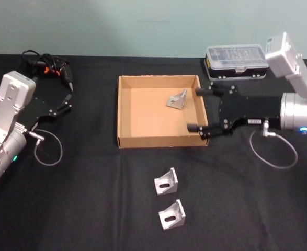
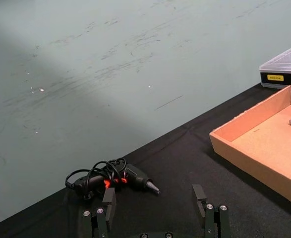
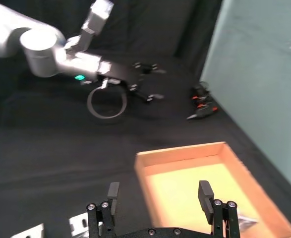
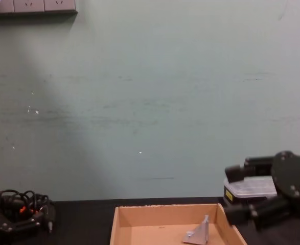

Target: Use one hand to pick up the angle iron from the table and place it into the box.

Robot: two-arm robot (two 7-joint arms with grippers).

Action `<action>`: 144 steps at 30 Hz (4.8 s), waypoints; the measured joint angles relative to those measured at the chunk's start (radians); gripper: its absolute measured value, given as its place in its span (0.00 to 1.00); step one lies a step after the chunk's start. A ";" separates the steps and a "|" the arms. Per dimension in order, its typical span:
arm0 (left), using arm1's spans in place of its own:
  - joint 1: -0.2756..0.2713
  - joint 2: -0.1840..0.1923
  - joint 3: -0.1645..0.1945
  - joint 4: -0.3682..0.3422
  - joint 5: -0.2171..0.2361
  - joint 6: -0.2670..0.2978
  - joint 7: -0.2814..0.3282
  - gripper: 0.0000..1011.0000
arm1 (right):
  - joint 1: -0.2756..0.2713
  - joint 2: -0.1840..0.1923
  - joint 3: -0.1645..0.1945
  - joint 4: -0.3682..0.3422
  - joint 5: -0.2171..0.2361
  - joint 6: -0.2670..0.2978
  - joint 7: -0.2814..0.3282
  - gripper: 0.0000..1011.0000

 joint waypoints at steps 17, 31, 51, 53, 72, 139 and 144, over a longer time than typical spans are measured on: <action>0.000 0.000 0.000 0.000 0.000 0.000 0.000 0.99 | 0.049 0.027 -0.128 0.053 -0.011 -0.008 0.129 0.99; 0.000 0.000 0.000 0.000 0.000 0.000 0.000 0.99 | 0.079 0.017 -0.206 0.099 -0.043 -0.015 0.135 0.99; 0.000 0.000 0.000 0.000 0.000 0.000 0.000 0.99 | 0.113 -0.020 -0.277 0.164 -0.049 -0.032 0.145 0.99; 0.000 0.000 0.000 0.000 0.000 0.000 0.000 0.99 | 0.115 -0.023 -0.281 0.168 -0.050 -0.033 0.146 0.99; 0.000 0.000 0.000 0.000 0.000 0.000 0.000 0.99 | 0.142 -0.075 -0.318 0.225 -0.063 -0.046 0.151 0.99; 0.000 0.000 0.000 0.000 0.000 0.000 0.000 0.99 | 0.169 -0.093 -0.298 0.245 -0.029 -0.050 0.154 0.47; 0.000 0.000 0.000 0.000 0.000 0.000 0.000 0.99 | 0.178 -0.087 -0.257 0.221 -0.004 -0.051 0.117 0.47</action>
